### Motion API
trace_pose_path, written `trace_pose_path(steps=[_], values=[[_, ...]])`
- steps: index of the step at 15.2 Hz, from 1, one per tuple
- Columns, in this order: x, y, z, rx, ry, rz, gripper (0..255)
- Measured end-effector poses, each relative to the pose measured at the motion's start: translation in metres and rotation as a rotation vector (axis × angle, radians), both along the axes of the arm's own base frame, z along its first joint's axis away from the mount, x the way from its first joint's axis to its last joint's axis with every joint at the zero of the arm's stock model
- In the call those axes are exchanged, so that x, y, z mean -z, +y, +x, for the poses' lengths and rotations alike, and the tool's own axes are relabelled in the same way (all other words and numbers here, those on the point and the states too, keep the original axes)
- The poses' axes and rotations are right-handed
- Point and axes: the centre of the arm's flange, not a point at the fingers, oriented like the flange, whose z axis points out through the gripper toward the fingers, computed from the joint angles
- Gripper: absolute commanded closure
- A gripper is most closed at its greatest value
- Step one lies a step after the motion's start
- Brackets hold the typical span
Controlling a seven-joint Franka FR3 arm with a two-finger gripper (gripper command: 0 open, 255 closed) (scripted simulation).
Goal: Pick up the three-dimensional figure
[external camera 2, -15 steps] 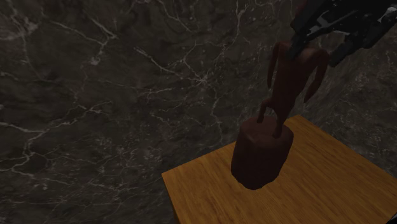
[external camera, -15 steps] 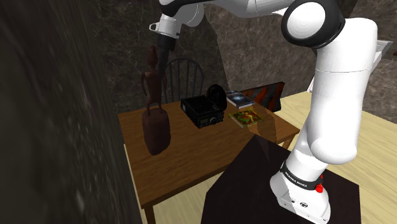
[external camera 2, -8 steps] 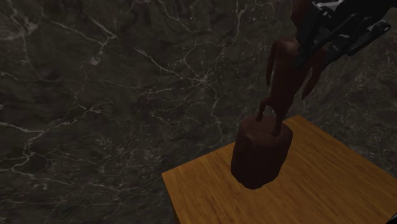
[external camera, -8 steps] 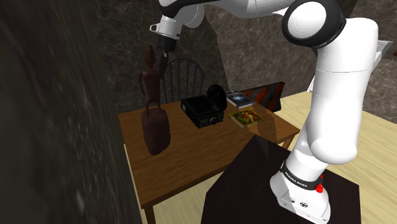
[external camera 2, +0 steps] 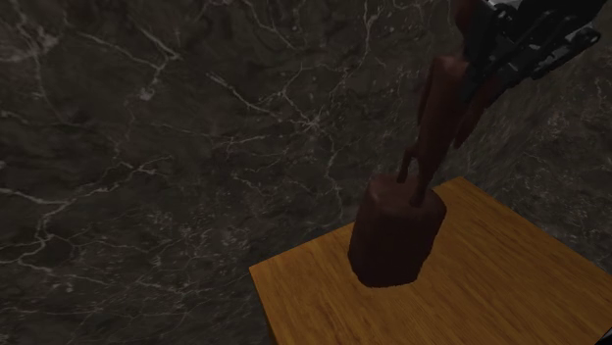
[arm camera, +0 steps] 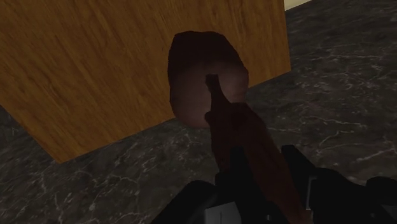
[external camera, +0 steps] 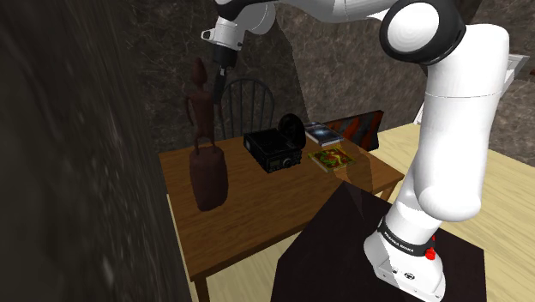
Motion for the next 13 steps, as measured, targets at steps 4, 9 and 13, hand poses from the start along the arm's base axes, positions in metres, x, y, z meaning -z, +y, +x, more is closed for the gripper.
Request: trace_pose_path(steps=[4,9,13], values=[[-0.019,0.001,0.001,-0.001,0.003,0.000,255],[-0.045,-0.001,0.002,0.000,0.002,0.000,255],[-0.065,0.000,0.001,0.000,0.002,-0.001,255]])
